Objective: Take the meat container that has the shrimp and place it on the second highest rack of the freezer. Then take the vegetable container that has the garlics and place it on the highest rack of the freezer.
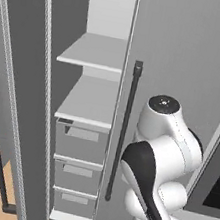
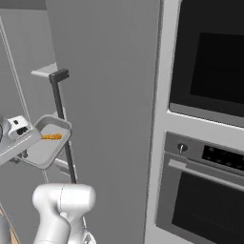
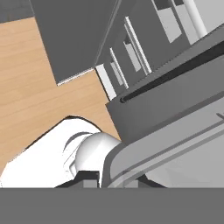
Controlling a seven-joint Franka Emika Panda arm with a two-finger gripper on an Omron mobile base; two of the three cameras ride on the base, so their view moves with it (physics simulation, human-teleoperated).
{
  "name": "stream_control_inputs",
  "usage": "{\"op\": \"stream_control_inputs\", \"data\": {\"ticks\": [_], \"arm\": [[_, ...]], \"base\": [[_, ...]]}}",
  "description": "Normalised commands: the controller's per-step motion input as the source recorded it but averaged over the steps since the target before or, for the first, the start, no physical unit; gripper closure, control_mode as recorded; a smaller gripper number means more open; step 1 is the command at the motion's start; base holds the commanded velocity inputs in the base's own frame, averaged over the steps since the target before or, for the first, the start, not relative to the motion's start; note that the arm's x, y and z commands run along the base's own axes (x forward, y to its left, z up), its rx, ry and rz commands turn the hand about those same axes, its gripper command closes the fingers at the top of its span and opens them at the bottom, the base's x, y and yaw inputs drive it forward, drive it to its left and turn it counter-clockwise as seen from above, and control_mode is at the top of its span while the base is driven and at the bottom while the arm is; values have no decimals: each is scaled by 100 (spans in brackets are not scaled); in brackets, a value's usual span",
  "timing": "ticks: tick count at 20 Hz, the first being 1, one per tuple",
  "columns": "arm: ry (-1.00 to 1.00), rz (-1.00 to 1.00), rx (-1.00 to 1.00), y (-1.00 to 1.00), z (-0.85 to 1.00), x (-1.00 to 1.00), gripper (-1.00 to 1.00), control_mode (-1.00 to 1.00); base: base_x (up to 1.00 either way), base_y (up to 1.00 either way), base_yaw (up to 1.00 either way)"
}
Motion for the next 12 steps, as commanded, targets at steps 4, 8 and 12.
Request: {"op": "stream_control_inputs", "data": {"ticks": [4, 8, 12], "arm": [[0, 0, 0, 0, 0, 0, 100, 100], [0, 0, 0, 0, 0, 0, 100, 100], [0, 0, 0, 0, 0, 0, 100, 100]], "base": [[1, 48, 8], [8, 44, 11], [32, 24, 12]]}}
